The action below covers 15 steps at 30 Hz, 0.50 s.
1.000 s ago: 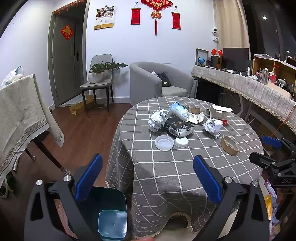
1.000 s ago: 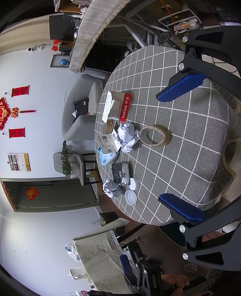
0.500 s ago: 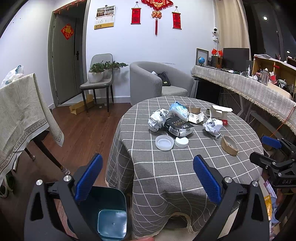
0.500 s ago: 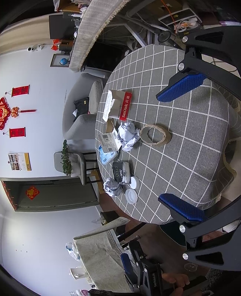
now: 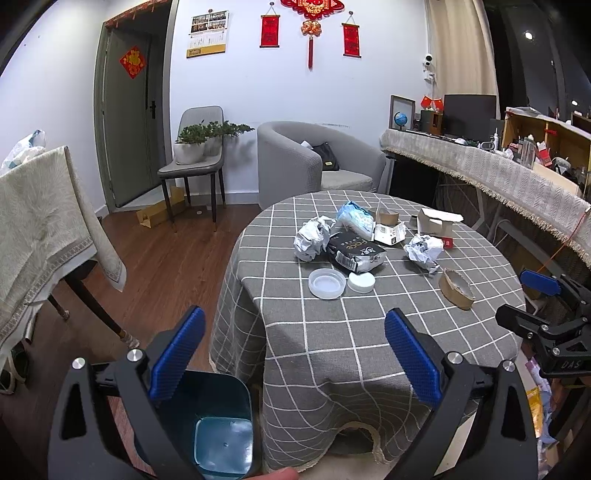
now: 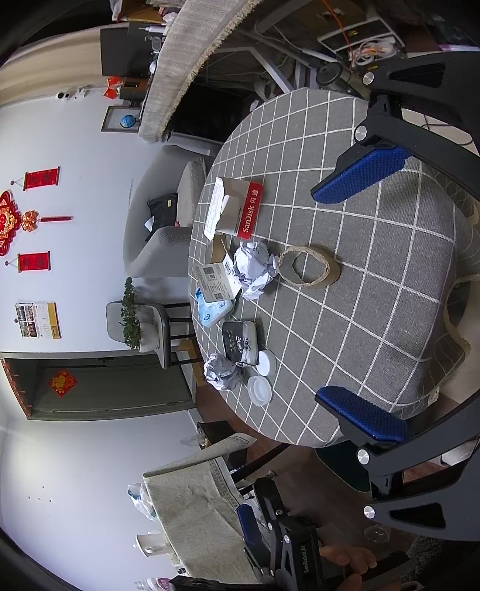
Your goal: Collect trash
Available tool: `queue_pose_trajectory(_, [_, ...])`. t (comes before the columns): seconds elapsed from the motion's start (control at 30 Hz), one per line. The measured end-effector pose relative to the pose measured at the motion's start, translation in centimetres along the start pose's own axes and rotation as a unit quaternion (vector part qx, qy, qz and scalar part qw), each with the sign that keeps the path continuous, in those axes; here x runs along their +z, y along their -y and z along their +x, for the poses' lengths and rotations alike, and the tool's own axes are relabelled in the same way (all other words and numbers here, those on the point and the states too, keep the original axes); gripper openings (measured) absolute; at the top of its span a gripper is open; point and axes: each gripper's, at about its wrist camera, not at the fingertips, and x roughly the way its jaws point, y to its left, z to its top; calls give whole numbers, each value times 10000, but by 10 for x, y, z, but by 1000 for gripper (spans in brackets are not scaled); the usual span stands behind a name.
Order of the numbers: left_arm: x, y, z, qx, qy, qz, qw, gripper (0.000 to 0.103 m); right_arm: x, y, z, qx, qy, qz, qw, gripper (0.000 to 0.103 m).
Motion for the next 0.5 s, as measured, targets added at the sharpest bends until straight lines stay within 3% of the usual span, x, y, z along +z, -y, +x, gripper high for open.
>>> queue_pose_trajectory(0.17, [-2,4,4,65,-55,164,9998,99,-1,0,4,31,-86,-40,9999,99])
queue_pose_trajectory(0.5, [2,6,20,-231,-258,206,9992,98,0,4,21,-97,-326,4,9994,84])
